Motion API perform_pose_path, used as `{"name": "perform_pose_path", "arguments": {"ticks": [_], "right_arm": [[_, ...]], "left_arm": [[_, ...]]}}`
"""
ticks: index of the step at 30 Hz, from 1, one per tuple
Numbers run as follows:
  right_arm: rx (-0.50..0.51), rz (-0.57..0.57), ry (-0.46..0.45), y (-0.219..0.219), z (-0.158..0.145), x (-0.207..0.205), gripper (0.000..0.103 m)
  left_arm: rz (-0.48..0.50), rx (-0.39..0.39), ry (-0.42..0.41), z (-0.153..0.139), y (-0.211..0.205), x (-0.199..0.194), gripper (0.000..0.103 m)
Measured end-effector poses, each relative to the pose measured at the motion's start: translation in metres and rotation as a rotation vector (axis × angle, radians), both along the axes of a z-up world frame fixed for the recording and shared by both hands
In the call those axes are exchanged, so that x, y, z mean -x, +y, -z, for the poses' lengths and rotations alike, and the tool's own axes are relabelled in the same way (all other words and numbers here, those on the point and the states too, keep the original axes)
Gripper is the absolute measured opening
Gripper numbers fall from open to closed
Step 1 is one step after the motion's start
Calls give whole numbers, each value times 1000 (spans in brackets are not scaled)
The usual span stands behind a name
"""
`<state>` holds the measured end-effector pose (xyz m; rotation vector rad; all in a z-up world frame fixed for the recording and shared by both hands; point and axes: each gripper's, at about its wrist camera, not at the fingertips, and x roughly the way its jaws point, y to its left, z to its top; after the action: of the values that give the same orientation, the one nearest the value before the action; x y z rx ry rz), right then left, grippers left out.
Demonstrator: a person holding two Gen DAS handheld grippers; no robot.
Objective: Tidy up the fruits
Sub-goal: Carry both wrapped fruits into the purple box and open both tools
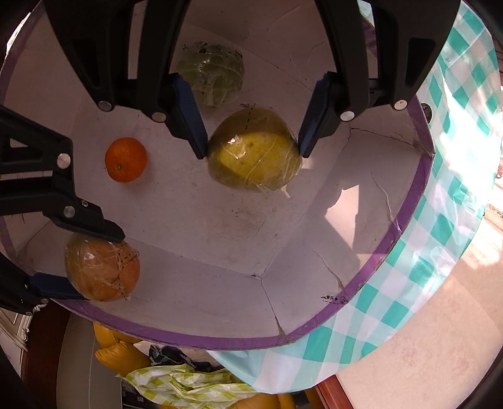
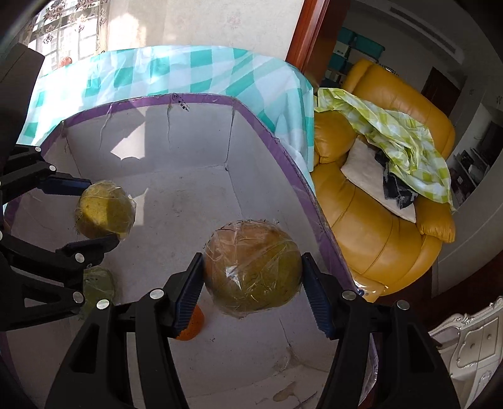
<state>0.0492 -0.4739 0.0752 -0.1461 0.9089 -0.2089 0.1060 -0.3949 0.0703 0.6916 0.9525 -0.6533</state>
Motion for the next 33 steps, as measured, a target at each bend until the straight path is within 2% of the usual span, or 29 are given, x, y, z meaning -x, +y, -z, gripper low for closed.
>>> {"name": "perform_pose_path", "arguments": {"ticks": [3,7,10,13,21,33], "right_arm": [[66,-21,53,6,5,-5,60],[134,-23,100,13,10,-8,60],[159,-29,129,15,13,-9,60],[169,-53,155,17,16,-10,60],[183,-57,176,17,18,-13,60],[190,-46,148,18,16,-12,61]], "left_arm": [[1,4,54,6,1,-7,60],[21,-54,121,16,-1,-11,60],[24,-60,161,20,-1,-14,60],[28,-93,163,23,-1,-14,59],[33,-113,207,28,-3,-15,60],[23,-76,194,21,-3,-23,62]]}}
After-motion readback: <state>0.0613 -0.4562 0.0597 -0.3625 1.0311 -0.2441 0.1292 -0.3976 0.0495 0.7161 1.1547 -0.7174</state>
